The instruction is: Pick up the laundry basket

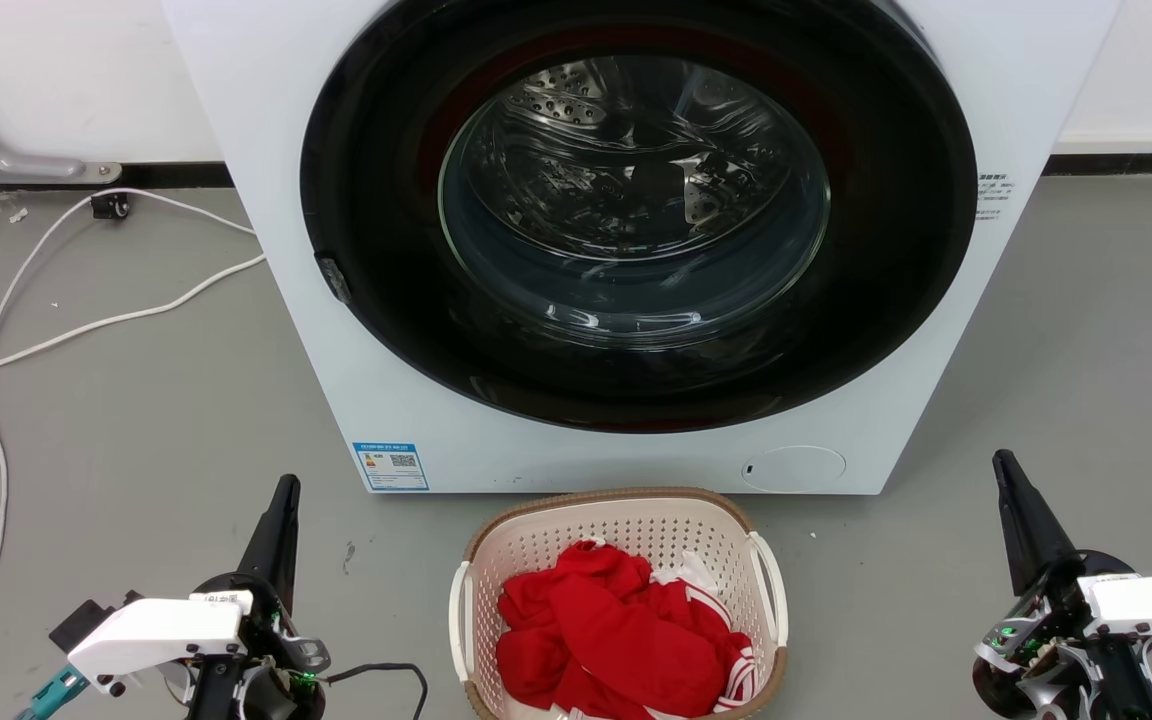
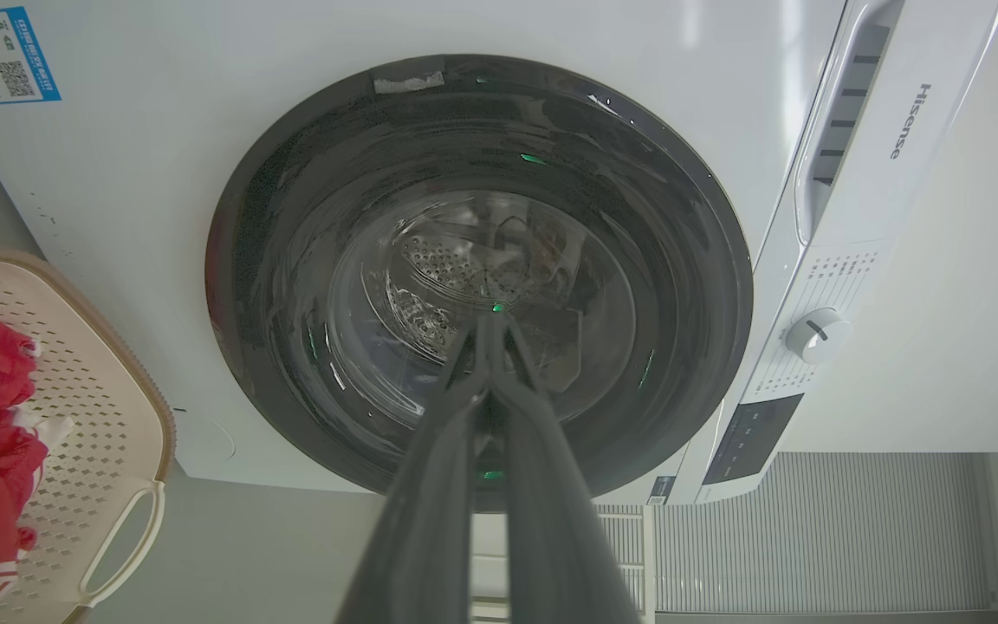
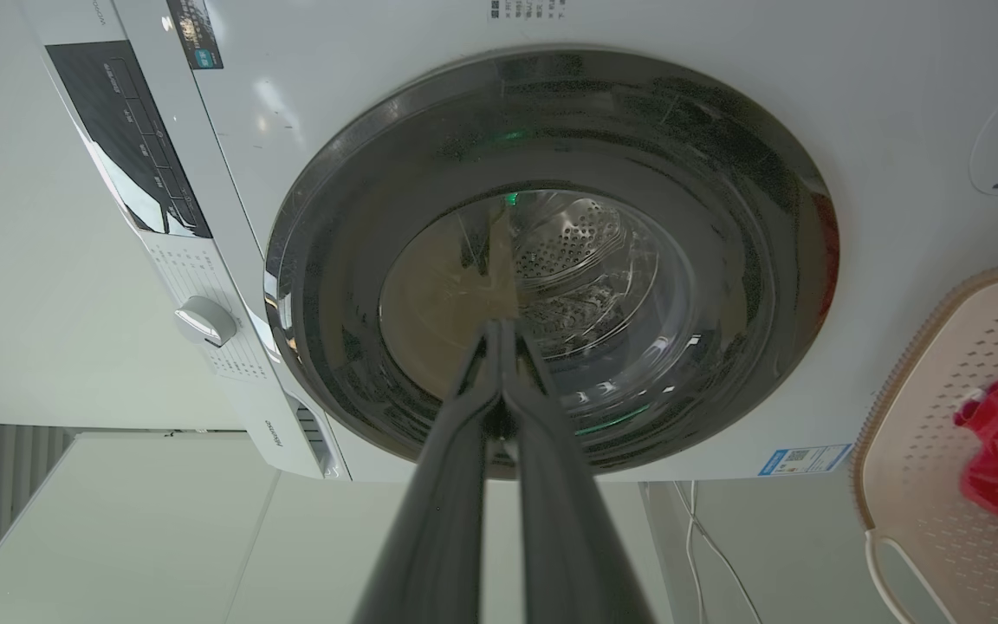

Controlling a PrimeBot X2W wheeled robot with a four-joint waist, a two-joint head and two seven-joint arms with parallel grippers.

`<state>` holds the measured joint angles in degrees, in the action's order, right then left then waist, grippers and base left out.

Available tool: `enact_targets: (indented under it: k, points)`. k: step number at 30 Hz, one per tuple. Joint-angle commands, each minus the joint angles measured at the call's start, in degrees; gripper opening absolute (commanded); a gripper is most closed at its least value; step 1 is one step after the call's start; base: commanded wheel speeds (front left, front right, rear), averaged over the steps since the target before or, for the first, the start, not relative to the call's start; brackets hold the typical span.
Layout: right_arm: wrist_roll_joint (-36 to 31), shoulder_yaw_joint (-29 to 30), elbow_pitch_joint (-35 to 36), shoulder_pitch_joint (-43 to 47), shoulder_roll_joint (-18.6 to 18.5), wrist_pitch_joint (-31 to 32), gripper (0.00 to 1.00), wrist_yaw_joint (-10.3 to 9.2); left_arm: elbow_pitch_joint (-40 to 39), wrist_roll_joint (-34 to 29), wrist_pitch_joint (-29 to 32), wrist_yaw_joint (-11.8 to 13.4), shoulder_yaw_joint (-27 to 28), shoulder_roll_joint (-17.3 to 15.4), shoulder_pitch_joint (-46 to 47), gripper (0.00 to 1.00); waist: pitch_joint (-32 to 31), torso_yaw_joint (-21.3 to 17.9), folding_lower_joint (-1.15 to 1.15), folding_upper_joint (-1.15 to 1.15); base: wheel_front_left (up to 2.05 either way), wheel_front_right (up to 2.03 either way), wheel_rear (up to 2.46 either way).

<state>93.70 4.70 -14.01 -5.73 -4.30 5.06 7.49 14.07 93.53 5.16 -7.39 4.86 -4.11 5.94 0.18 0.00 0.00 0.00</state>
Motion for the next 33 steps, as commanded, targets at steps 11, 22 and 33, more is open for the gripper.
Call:
enact_targets:
  k: [11,22,33]
  points:
    - [-0.36,0.32,-0.1,-0.73,0.3,0.31,0.0,0.0,0.05,-0.35,0.33,-0.18,0.37,0.23,0.39,0.0,0.0,0.0,0.0,0.0,0.0,0.0,0.0]
    - [-0.41,-0.31,-0.55,1.17,0.66,-0.63,1.0,0.0,0.75,-0.2,-0.49,0.04,-0.24,0.72,-0.93,1.0,0.0,0.0,0.0,0.0,0.0,0.0,0.0]
    - [-10.53,-2.16,2.22,2.25,0.62,-4.11,1.0,0.0,-3.01,-8.52,-4.01,0.01,-1.96,0.79,-0.9,1.0,-0.05,0.04,0.0,0.0,0.0,0.0,0.0]
